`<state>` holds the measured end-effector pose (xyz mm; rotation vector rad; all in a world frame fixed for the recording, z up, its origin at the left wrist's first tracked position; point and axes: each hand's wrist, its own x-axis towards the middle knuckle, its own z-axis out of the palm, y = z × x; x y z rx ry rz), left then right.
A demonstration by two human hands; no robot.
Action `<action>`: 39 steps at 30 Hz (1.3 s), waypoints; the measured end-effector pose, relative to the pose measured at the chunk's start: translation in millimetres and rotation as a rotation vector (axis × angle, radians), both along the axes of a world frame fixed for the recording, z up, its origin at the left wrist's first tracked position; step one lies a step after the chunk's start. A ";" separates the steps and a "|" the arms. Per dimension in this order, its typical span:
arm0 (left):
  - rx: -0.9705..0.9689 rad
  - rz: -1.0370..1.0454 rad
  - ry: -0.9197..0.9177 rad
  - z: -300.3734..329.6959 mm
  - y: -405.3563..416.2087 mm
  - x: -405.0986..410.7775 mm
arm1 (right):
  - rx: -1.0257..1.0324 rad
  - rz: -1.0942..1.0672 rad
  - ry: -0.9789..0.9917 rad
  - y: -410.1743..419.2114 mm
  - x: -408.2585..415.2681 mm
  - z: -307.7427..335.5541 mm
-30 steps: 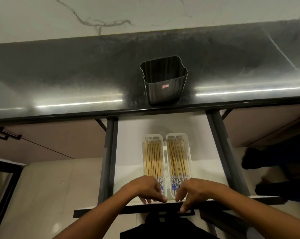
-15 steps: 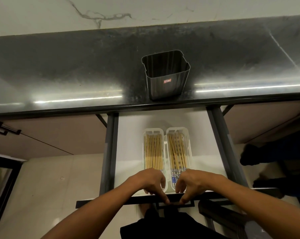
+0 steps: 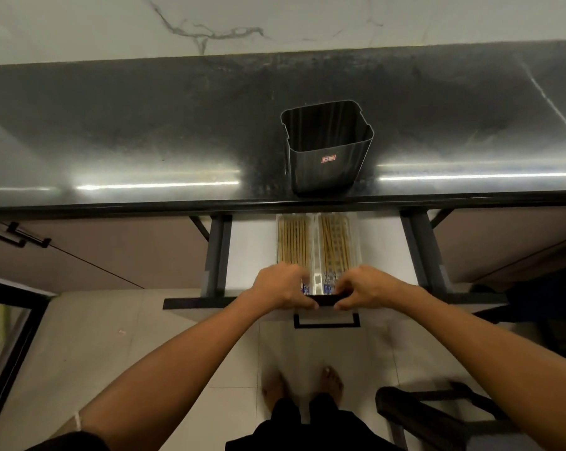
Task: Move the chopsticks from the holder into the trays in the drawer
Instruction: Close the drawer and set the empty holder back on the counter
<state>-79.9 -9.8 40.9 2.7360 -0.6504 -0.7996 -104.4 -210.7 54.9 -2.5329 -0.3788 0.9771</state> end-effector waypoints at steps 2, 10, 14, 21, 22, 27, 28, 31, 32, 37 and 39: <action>-0.015 0.047 -0.151 0.6 0.3 7.6 | -0.006 -0.068 -0.077 -2.4 9.0 -2.6; -0.038 0.135 -0.761 -4.3 0.3 31.5 | -0.069 -0.282 -0.537 5.6 34.6 -10.2; 0.051 0.206 -0.718 -5.8 -1.8 55.6 | -0.092 -0.423 -0.707 14.6 49.2 -12.9; 0.070 0.224 -0.855 -7.2 -3.9 89.1 | -0.413 -0.555 -0.856 9.7 81.0 -13.5; 0.068 0.220 -0.889 -9.0 -2.9 91.6 | -0.422 -0.565 -0.846 5.3 85.1 -13.7; 0.080 0.207 -0.951 -21.2 4.2 104.1 | -0.406 -0.526 -0.857 -10.7 97.9 -16.6; 0.081 0.201 -0.955 -23.2 5.1 106.8 | -0.407 -0.523 -0.862 -11.8 99.1 -17.1; 0.069 0.194 -0.975 -27.4 6.1 112.4 | -0.421 -0.510 -0.883 -14.4 103.1 -18.0; 0.065 0.195 -0.984 -28.6 5.9 114.0 | -0.431 -0.503 -0.899 -15.5 104.7 -18.5; 0.044 0.221 -1.019 -31.3 3.7 120.7 | -0.475 -0.497 -0.990 -17.5 111.7 -25.7; 0.031 0.235 -1.034 -31.1 2.7 122.9 | -0.491 -0.511 -1.015 -16.5 113.8 -28.8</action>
